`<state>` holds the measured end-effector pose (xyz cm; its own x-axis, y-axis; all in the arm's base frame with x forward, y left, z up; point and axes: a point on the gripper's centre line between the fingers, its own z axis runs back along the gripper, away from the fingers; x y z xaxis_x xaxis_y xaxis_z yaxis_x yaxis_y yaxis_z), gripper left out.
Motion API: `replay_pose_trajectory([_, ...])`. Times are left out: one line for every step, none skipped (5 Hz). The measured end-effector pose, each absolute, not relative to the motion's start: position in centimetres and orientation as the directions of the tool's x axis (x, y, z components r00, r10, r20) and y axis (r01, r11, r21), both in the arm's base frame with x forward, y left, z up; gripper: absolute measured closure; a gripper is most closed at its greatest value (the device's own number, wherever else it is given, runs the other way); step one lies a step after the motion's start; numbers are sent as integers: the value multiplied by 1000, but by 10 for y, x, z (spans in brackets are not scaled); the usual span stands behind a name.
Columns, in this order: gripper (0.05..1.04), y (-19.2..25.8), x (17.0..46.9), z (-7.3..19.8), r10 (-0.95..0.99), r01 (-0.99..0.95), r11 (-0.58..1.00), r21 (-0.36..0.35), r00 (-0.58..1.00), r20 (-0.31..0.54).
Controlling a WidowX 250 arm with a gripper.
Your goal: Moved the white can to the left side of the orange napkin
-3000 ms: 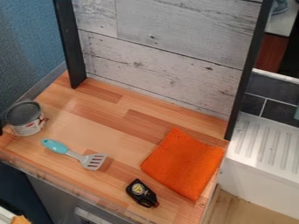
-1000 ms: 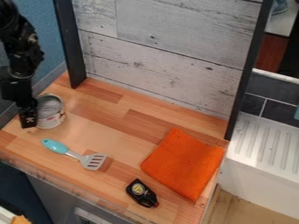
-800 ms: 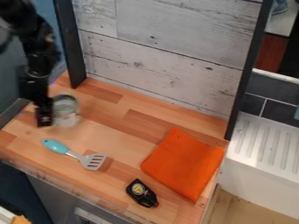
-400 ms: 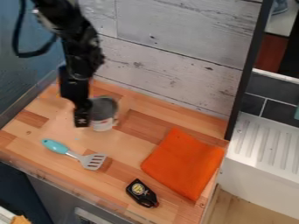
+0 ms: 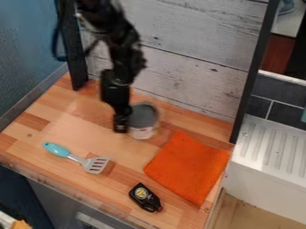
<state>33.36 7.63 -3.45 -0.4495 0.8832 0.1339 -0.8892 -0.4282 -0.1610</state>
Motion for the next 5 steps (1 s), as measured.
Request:
replay_pose_trajectory([83,50,346,-33,917,-919,-360,-161,-380,120])
replay_pose_trajectory([83,48,344,-32,917,-921,-354,-165,-376,135])
replay_pose_trajectory([83,51,340,-7,905,-903,-369,-219,-403,137])
replay_pose_trajectory([83,50,336,26,909,-894,-367,-258,-404,103])
replay_pose_trajectory([83,50,332,48,909,-881,-365,-302,-407,88])
